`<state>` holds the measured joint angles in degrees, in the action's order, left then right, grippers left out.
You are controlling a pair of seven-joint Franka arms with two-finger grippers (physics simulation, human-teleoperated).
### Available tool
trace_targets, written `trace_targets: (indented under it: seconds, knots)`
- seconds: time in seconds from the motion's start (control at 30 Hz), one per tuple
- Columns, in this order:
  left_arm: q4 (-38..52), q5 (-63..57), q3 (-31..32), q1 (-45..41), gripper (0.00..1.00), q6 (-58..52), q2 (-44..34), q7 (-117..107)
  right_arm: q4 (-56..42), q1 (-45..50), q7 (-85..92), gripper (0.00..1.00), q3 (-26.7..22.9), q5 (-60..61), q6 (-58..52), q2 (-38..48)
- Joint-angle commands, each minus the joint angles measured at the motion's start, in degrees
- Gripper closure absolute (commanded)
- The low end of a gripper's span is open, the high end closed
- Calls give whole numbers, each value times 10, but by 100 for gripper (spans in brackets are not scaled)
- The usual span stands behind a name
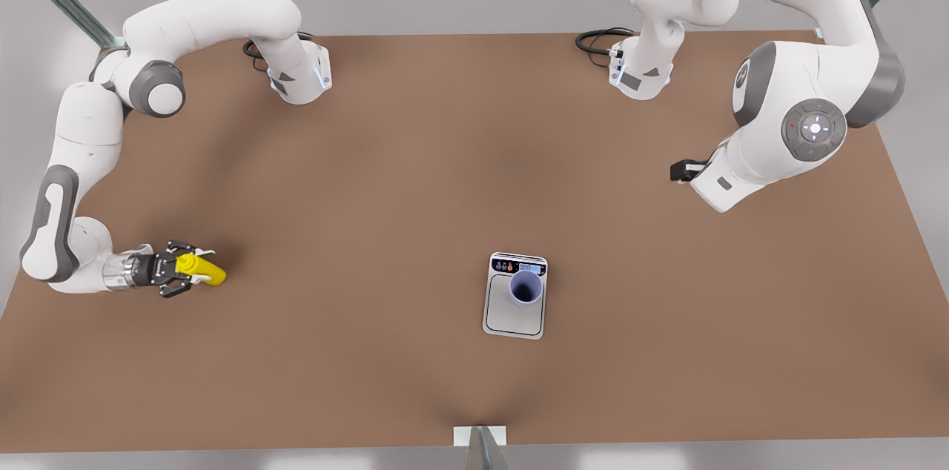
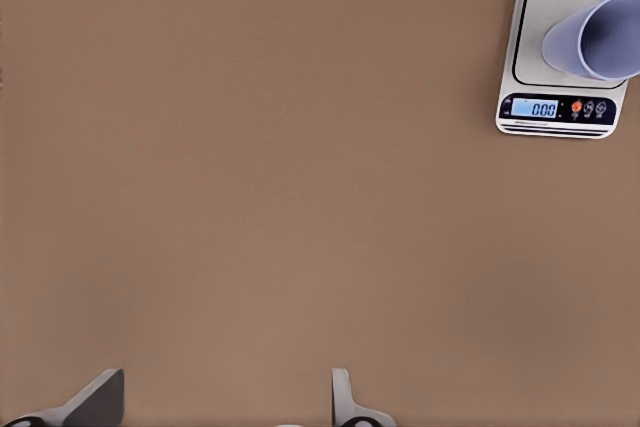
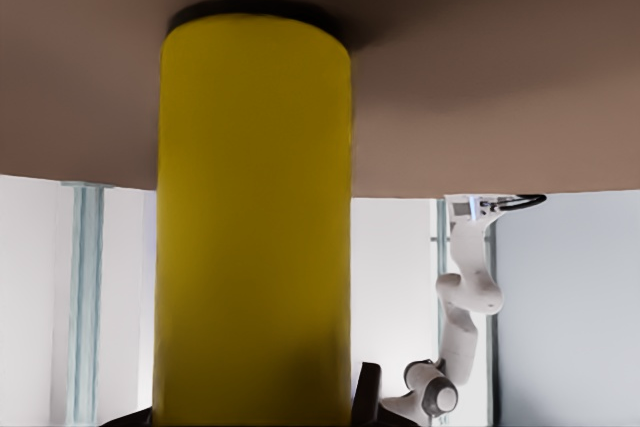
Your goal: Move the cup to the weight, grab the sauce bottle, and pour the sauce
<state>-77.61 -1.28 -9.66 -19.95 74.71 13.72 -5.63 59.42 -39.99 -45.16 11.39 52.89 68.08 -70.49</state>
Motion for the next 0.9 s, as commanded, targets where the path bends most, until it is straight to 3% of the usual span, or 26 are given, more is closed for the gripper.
trace_targets:
  seconds: [0.0,0.27,0.53,0.87]
  knots:
    - [0,0,0,0,0,0,0,0,-4,1,1,79,0,-2,-2,2]
    - [7,0,1,0,0,-4,-2,-5,-18,111,-8,79,-1,-55,73,121]
    - [8,0,0,0,0,-7,-4,-6,88,245,-137,79,-8,-64,244,256]
    - [8,0,0,0,0,-11,-5,-6,83,412,-368,79,-1,-97,430,274]
